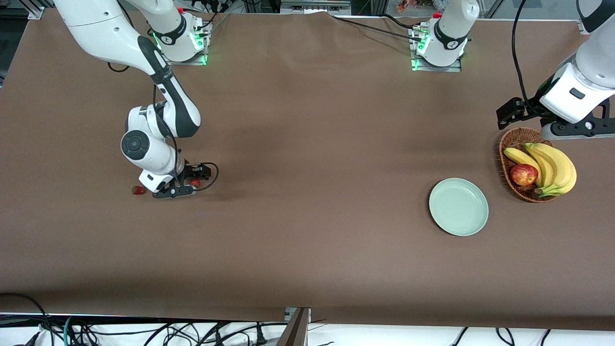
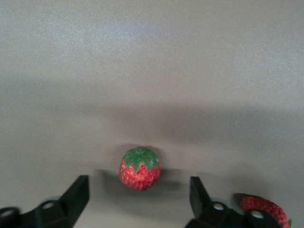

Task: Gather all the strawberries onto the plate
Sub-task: 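Reach the right gripper down to a strawberry and grasp it, then carry the strawberry with the right gripper toward the table middle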

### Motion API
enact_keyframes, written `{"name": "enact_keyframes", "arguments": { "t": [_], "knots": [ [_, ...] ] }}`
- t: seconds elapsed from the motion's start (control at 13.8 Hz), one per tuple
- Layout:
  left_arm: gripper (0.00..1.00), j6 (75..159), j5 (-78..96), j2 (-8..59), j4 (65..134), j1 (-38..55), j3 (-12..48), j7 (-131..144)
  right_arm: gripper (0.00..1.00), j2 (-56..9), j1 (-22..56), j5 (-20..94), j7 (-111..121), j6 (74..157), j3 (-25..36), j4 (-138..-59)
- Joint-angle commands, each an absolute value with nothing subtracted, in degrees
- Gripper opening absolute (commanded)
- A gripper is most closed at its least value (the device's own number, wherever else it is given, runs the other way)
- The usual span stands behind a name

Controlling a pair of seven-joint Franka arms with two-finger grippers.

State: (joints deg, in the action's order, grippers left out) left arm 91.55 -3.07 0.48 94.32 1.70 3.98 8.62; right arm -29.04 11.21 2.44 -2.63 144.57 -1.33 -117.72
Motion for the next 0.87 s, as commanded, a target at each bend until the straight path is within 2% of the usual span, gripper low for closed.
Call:
{"name": "enact_keyframes", "arguments": {
  "t": [0.0, 0.22, 0.44, 0.8],
  "knots": [
    [1.0, 90.62, -1.76, 1.23, 92.72, 2.02, 3.69, 8.61, 0.45, -29.0, 11.43, 3.6, -2.99, 146.16, -1.23, -118.65],
    [1.0, 90.62, -1.76, 1.23, 92.72, 2.02, 3.69, 8.7, 0.21, -29.44, 11.43, 3.52, -2.99, 146.43, -1.23, -118.39],
    [1.0, 90.62, -1.76, 1.23, 92.72, 2.02, 3.78, 8.61, 0.19, -29.36, 13.43, 3.6, -5.51, 145.9, -1.32, -116.82],
    [1.0, 90.62, -1.67, 1.23, 92.72, 2.02, 3.78, 8.61, 0.19, -30.84, 24.14, 3.43, -26.06, 145.81, -1.32, -110.85]
  ]
}}
